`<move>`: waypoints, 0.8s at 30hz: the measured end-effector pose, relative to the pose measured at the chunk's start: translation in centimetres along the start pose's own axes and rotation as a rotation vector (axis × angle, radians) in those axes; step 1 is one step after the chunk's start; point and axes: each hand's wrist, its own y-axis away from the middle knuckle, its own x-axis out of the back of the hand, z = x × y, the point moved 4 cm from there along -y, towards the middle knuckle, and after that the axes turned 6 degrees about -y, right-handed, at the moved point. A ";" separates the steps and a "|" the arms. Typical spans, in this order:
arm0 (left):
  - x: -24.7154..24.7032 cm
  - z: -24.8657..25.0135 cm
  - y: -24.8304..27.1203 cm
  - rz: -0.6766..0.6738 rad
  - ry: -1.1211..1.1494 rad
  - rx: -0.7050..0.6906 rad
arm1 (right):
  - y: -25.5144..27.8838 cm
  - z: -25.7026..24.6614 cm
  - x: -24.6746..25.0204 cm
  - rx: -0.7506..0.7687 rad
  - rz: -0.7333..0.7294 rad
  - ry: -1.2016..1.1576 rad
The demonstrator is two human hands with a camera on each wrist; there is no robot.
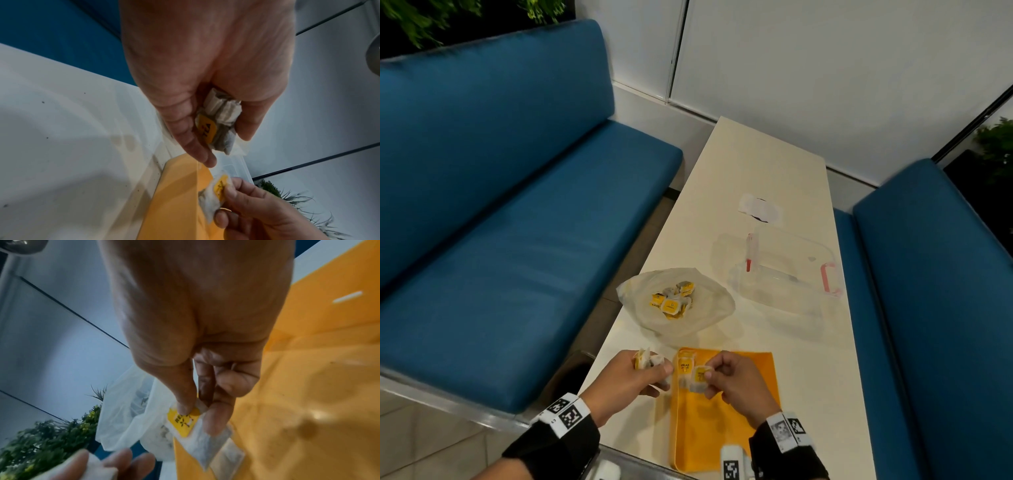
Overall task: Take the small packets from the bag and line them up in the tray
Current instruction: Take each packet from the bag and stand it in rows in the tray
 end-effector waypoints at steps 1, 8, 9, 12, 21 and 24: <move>-0.2 0.0 0.0 -0.007 -0.007 0.001 | -0.1 0.5 -0.3 -0.021 -0.013 0.016; -1.8 -0.4 0.1 -0.092 -0.039 -0.033 | -0.9 2.5 -2.5 -0.153 -0.004 0.077; -2.1 -0.4 0.1 -0.100 -0.046 -0.035 | -1.1 2.5 -2.7 -0.151 -0.003 0.072; -2.8 -0.7 0.1 -0.116 -0.081 -0.030 | -1.6 2.8 -3.1 -0.129 0.024 0.101; -2.7 -0.9 -0.1 -0.110 -0.121 -0.033 | -3.1 3.8 -3.3 -0.069 0.118 0.242; -2.7 -0.8 -0.2 -0.109 -0.133 -0.036 | -3.3 3.4 -3.4 -0.050 0.132 0.298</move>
